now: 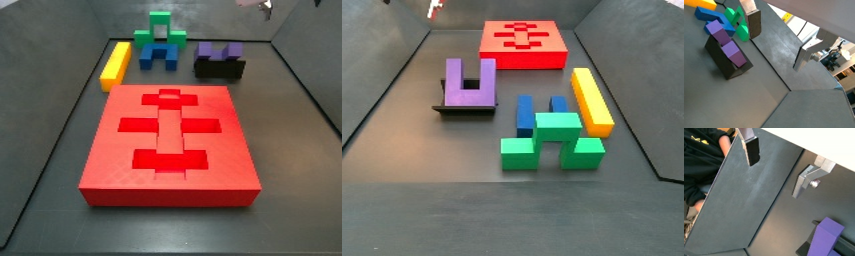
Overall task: Pick up the purple object. Move up. Place the purple object on the fixture. Regrasp the purple object. Move to above the board. Insert the purple object.
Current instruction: Regrasp the purple object.
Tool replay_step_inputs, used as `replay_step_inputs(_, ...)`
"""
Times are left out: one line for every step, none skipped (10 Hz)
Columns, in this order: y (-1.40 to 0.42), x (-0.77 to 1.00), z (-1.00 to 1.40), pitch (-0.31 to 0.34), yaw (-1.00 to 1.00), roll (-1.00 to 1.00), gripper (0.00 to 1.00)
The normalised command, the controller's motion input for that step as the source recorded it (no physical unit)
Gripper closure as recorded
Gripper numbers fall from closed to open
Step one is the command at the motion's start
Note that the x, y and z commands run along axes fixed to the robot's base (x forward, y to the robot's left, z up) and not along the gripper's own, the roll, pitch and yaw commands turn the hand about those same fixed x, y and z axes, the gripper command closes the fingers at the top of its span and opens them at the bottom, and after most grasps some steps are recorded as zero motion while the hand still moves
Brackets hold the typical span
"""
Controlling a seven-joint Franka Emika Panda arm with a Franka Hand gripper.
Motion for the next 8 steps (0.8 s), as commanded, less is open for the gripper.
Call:
replay_step_inputs(0.03, 0.20, 0.09, 1.000, -0.02, 0.34, 0.00)
replay_step_inputs(0.02, 0.16, 0.13, 1.000, -0.01, 0.35, 0.00)
replay_step_inputs(0.03, 0.16, 0.12, 1.000, -0.01, 0.36, 0.00)
replay_step_inputs(0.04, 0.16, 0.12, 1.000, 0.00, 0.38, 0.00)
replay_step_inputs(0.00, 0.06, 0.13, 1.000, 0.06, 0.47, 0.00)
replay_step_inputs(0.00, 0.00, 0.00, 0.897, 0.17, 0.49, 0.00)
replay_step_inputs(0.06, 0.00, -0.11, 0.731, 0.38, 0.53, 0.00)
replay_step_inputs(0.09, 0.00, -0.19, 0.517, 0.61, 0.56, 0.00)
